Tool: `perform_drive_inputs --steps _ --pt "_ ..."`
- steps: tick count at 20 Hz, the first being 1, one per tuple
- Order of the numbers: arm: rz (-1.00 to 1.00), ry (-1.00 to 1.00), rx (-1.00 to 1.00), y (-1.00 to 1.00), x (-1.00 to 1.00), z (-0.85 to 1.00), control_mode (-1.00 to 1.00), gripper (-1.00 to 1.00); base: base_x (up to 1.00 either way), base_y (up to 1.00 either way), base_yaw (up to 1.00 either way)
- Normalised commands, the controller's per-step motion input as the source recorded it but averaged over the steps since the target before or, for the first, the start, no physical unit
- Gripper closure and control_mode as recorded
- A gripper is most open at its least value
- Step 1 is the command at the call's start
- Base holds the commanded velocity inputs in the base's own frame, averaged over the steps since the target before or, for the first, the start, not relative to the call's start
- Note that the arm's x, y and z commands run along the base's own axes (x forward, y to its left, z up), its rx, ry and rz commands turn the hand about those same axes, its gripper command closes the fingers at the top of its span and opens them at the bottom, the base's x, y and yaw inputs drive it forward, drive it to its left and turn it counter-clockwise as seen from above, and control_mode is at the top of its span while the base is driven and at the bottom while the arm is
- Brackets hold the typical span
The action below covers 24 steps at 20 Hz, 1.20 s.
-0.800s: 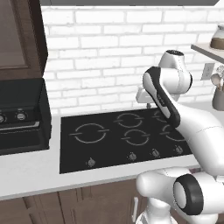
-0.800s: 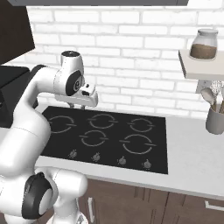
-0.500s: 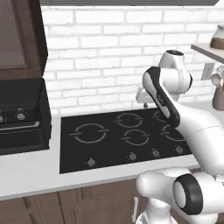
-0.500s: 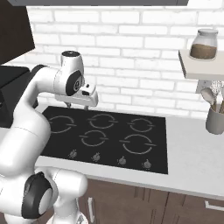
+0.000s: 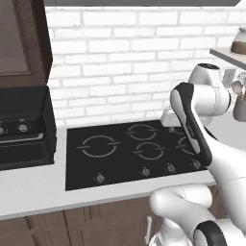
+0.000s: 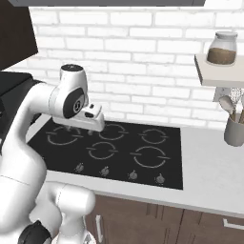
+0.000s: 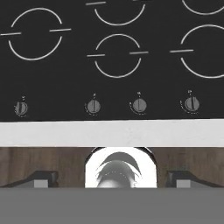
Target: Navigate to the stand mixer.
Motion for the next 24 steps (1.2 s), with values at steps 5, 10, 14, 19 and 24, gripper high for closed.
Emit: perform_drive_inputs --steps 5,10,14,19,24 --pt "0.0 0.0 0.0 0.0 -0.49 -0.23 1.0 -1.0 -0.13 -0.04 -0.04" --pt "0.0 0.0 0.0 0.0 0.0 0.0 1.0 -1.0 -0.65 -0.25 -0.4" --pt "0.0 0.0 0.0 0.0 0.0 0.0 1.0 -1.0 -0.84 -0.13 -0.5" --pt "0.0 0.0 0.0 0.0 0.0 0.0 1.0 -1.0 -0.56 0.0 -0.62" --pt "0.0 0.0 0.0 0.0 0.0 0.0 1.0 -1.0 -0.07 0.0 -0.76"
